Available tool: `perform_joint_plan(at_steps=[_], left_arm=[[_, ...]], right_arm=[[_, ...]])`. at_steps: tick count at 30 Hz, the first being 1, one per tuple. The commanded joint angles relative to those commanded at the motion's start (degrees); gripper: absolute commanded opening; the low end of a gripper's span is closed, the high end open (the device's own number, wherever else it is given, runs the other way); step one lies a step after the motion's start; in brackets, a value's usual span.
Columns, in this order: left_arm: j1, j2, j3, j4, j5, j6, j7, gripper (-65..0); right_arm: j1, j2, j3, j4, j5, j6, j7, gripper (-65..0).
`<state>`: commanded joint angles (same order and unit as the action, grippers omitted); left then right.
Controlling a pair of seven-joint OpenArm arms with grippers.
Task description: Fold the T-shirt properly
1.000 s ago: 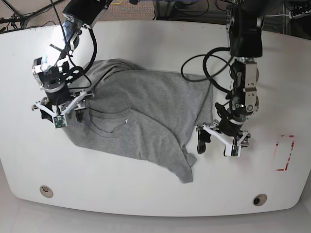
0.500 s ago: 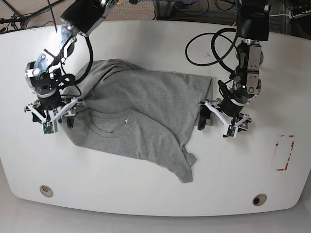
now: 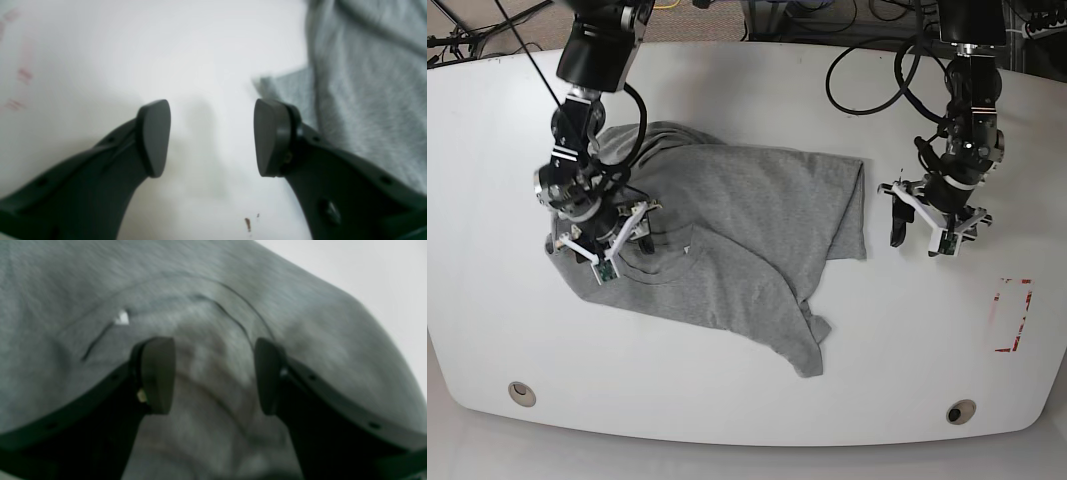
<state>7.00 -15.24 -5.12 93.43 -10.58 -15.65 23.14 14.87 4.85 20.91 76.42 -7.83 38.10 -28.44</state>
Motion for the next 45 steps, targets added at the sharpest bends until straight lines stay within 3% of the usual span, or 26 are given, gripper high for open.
perform_joint_plan(at_steps=[6,7,14,28,45], left_arm=[[0.84,0.45,0.37,-1.55,-0.05,-0.34,-1.22,-25.9],[2.28,0.25,-0.2,-1.26,1.04,0.39,1.52,-27.6],[3.42,0.25,-1.78,0.33,1.13,0.39,1.52,-27.6],[3.24,0.25,-1.87,0.59,1.04,0.31,1.52,-27.6],[3.33,0.34,-1.69,3.05,1.13,0.31,1.61,-27.6]], right_arm=[[6.24,0.1,1.58,-8.12,0.45,-1.03,0.94,-37.4],[-0.23,-1.21,-0.21,-2.35,-0.3,0.1,-0.79,-34.4],[-0.32,-1.21,-0.3,-2.18,-0.04,0.1,-1.76,-38.2],[-0.32,-1.21,-0.39,0.64,-0.13,0.19,-1.85,-38.4],[-5.15,0.82,0.05,9.96,-0.48,-0.34,-5.45,-31.7]])
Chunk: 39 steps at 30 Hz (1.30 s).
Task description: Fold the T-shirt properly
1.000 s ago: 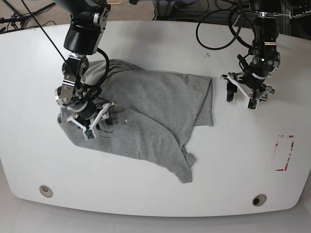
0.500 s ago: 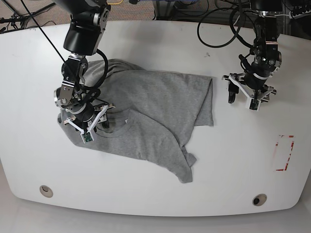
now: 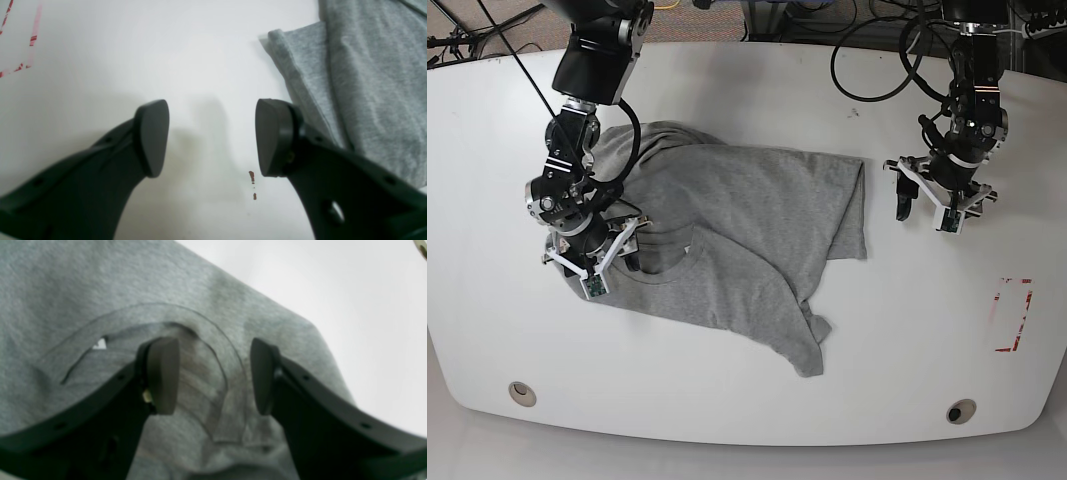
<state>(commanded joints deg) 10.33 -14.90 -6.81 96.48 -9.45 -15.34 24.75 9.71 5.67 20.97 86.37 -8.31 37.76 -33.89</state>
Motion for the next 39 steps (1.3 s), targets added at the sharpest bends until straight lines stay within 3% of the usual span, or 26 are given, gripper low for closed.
perform_joint_plan(at_steps=[13,23,26,39], left_arm=[[-0.18,0.09,0.09,-0.35,0.0,0.0,0.0,-27.5],[-0.09,0.09,0.18,-0.44,0.0,-0.09,0.0,-27.5],[0.0,0.09,0.18,-0.44,0.0,-0.09,0.0,-27.5],[-0.09,0.09,0.18,-0.44,0.0,-0.18,0.0,-27.5]], right_arm=[[-2.11,1.41,0.0,-2.81,0.0,-0.09,0.26,-32.0],[-0.35,2.64,0.09,-10.64,0.0,-0.44,5.71,-32.2],[0.0,3.43,0.79,-11.52,0.26,-1.41,5.89,-32.2],[0.26,4.04,1.23,-11.52,0.09,-1.58,6.07,-32.3]])
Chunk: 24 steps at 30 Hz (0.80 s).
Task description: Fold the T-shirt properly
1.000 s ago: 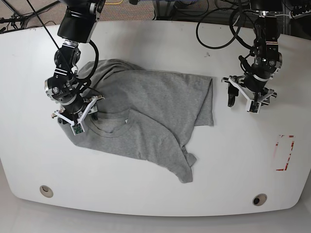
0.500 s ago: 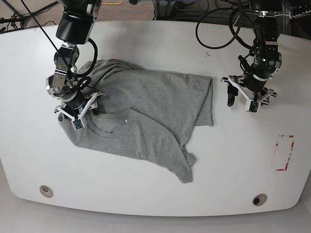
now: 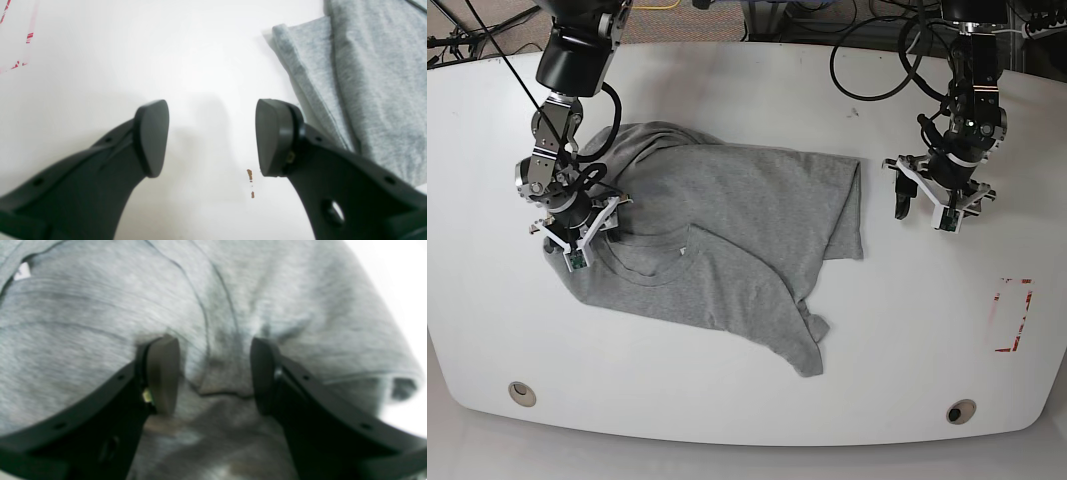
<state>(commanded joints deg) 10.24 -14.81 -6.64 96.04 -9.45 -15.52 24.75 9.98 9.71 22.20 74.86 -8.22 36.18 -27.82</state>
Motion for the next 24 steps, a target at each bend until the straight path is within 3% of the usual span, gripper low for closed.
perform_joint_plan(at_steps=[4,9,11,19,24], left_arm=[[-0.09,0.0,0.09,0.0,0.0,0.0,0.0,-27.5],[-0.18,0.0,0.09,-0.09,0.0,0.0,0.0,-27.5],[-0.18,0.0,0.09,-0.09,0.0,0.0,0.0,-27.5],[-0.18,0.0,0.09,-0.09,0.0,0.0,0.0,-27.5],[-0.18,0.0,0.18,-0.09,0.0,0.0,0.0,-27.5]], right_arm=[[0.0,0.09,0.0,-0.09,0.0,0.0,0.09,-36.5],[0.09,0.09,-0.09,-2.99,0.0,-0.09,1.58,-49.9],[0.97,0.09,-0.09,-4.66,0.0,-0.09,1.67,-52.2],[1.49,0.62,0.09,-6.51,0.35,-0.09,1.67,-48.7],[1.49,0.53,0.0,-6.42,0.09,-0.09,1.58,-58.5]])
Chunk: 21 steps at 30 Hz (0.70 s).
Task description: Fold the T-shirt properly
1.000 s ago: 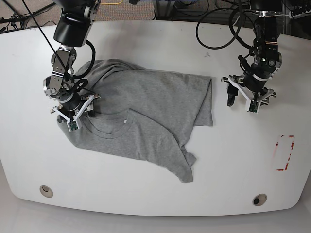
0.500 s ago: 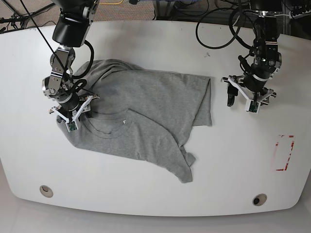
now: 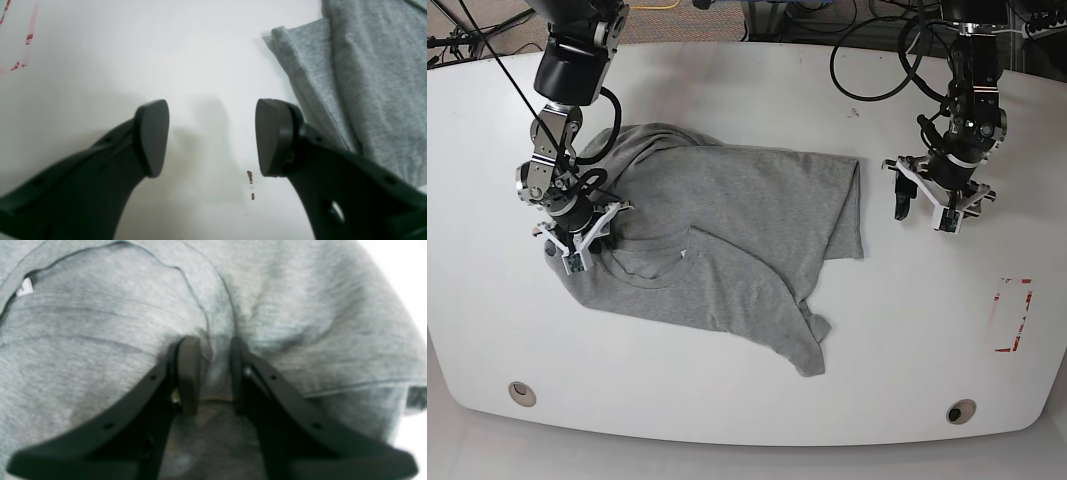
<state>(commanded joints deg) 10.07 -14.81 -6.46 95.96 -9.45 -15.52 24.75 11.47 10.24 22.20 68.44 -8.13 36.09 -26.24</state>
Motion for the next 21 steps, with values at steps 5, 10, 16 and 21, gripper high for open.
perform_joint_plan(at_steps=[5,10,16,21], left_arm=[[0.0,0.0,0.0,0.0,0.0,0.0,0.0,-27.5],[0.0,0.09,1.58,0.0,0.0,0.0,0.0,-27.5],[0.0,0.09,3.87,0.09,0.0,0.0,0.0,-27.5],[0.0,0.18,5.36,0.09,-0.09,0.0,0.0,-27.5]], right_arm=[[-0.53,-0.18,-0.26,3.69,0.0,0.0,-0.88,-65.0],[-2.29,-1.85,-0.44,11.52,-0.09,0.44,-4.22,-65.0],[-2.99,-2.99,-0.53,18.9,0.0,0.53,-8.7,-65.0],[-3.25,-3.78,-0.62,23.82,0.0,0.53,-11.08,-65.0]])
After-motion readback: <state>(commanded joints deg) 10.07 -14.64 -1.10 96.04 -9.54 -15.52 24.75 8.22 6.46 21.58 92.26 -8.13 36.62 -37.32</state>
